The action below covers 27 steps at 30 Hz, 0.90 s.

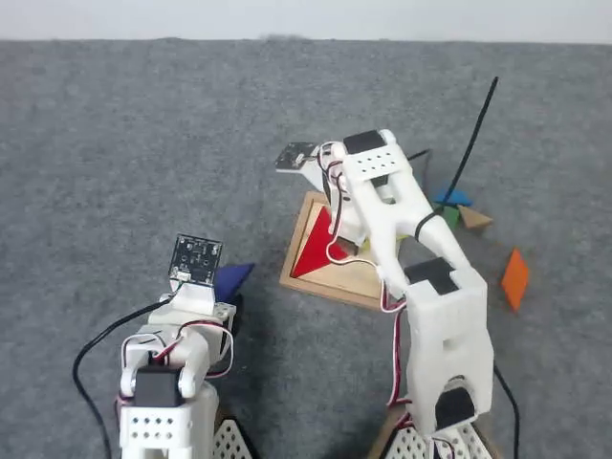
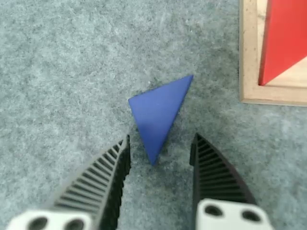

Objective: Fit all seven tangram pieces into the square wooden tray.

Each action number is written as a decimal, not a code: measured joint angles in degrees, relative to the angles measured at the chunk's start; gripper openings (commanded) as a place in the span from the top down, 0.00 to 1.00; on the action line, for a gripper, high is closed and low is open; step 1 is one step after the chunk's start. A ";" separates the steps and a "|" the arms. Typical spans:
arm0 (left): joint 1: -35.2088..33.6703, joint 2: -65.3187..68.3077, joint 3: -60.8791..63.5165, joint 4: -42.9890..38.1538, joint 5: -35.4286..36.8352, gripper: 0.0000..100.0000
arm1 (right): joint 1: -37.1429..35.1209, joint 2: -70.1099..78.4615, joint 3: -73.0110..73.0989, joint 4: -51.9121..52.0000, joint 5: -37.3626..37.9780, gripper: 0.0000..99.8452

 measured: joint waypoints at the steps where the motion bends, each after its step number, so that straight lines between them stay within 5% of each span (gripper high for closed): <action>1: 0.00 0.00 0.00 0.00 0.00 0.80 | -0.09 0.09 0.00 0.00 0.70 0.81; 12: 0.00 0.00 0.00 0.00 0.00 0.80 | -5.19 0.09 0.00 0.09 3.34 0.66; 27: 0.00 0.00 0.00 0.00 0.00 0.80 | -2.55 0.09 0.00 0.09 3.34 0.66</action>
